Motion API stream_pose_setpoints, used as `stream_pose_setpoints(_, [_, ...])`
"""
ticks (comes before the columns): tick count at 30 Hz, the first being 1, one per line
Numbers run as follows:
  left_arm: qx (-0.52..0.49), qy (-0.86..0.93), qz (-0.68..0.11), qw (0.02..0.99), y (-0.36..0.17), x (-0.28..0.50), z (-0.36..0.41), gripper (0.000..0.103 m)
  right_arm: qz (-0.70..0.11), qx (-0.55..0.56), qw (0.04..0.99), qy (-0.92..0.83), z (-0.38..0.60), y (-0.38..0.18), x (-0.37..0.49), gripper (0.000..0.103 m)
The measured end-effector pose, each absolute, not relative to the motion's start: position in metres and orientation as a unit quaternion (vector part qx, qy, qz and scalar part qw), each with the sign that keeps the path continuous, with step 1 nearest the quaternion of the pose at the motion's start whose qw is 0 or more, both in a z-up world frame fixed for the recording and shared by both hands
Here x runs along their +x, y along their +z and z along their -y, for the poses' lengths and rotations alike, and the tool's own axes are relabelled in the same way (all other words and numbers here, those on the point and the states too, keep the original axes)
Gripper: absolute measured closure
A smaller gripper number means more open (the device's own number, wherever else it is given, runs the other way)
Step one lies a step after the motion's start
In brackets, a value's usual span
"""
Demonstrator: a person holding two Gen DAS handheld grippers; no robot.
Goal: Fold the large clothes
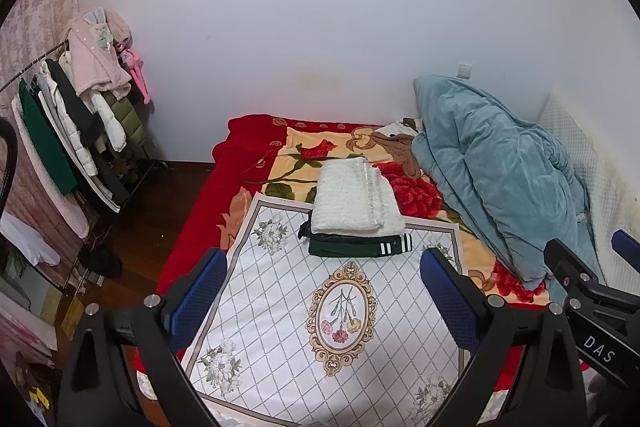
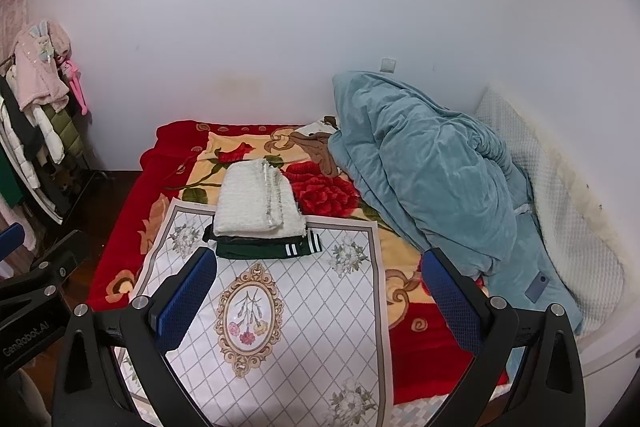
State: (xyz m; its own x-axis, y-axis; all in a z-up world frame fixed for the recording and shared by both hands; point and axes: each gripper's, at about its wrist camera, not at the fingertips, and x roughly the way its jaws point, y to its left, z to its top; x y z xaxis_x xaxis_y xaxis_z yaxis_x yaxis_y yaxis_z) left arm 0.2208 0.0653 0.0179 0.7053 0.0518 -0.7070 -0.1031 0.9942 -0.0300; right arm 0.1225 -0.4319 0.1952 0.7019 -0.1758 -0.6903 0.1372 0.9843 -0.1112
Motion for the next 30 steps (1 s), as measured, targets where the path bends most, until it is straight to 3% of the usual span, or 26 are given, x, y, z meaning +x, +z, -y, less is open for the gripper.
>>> stream_pose_setpoints(30, [-0.039, 0.042, -0.382, 0.922, 0.0136, 0.2164, -0.0695, 0.004, -0.376, -0.026, 0.923, -0.083, 0.4353, 0.1949, 0.1229, 0.0])
